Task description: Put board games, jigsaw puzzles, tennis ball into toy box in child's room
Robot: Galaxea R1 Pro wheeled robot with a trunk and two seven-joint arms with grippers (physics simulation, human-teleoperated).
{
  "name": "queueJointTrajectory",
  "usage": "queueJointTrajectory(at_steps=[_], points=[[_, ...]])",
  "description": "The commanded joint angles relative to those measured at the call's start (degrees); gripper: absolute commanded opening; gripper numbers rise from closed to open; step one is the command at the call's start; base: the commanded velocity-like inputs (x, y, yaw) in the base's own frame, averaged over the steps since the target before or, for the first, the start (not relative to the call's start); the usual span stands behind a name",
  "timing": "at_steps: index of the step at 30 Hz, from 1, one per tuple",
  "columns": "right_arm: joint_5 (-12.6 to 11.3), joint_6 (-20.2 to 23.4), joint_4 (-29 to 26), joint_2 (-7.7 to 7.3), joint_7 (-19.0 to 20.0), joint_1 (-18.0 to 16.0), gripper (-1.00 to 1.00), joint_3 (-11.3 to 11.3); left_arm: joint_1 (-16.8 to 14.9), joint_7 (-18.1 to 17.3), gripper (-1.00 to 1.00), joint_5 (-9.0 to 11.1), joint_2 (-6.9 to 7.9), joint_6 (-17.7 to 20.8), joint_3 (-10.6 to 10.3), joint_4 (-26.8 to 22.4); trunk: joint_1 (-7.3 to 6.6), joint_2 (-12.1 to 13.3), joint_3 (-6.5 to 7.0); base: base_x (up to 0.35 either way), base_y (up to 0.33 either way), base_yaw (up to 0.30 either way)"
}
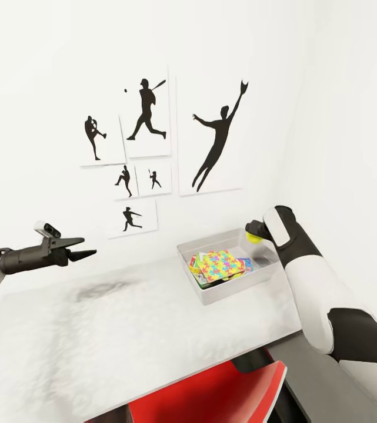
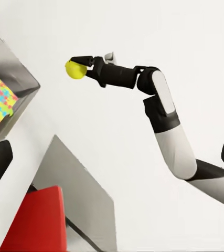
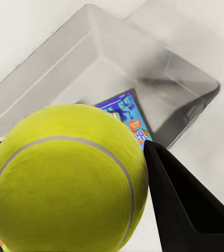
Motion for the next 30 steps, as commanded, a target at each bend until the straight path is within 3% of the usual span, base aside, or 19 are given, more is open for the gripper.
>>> queueJointTrajectory(at_steps=[1,7,11,17,30], points=[[-0.74,-0.01,-0.68,0.06,-0.75,-0.06,-1.00,-0.14,-0.51,-1.03,1.00,0.05,0.04,0.67,-0.22,-0.89,0.04,-0.14,-0.21,0.000,0.000,0.000],[-0.82,0.12,-1.89,0.05,-0.79,-0.15,-1.00,-0.14,-1.50,-1.03,1.00,0.25,-0.27,0.82,-0.29,-8.34,0.04,-0.14,-0.72,0.000,0.000,0.000],[-0.83,0.14,-1.98,0.05,-0.83,-0.29,-1.00,-0.14,-1.61,-1.03,1.00,1.81,-0.35,0.83,-0.50,-11.28,0.04,-0.14,-1.09,0.000,0.000,0.000],[-0.89,0.14,-1.72,0.05,-0.84,-0.32,-1.00,-0.14,-1.62,-1.03,1.00,3.27,-0.44,0.83,-0.81,-12.15,0.04,-0.14,-1.65,0.000,0.000,0.000],[-0.69,0.14,-1.75,0.05,-0.92,-0.61,-1.00,-0.06,-1.62,-1.03,1.00,3.53,-0.46,0.77,-0.42,-12.42,0.04,-0.14,-2.86,0.000,0.000,0.000]])
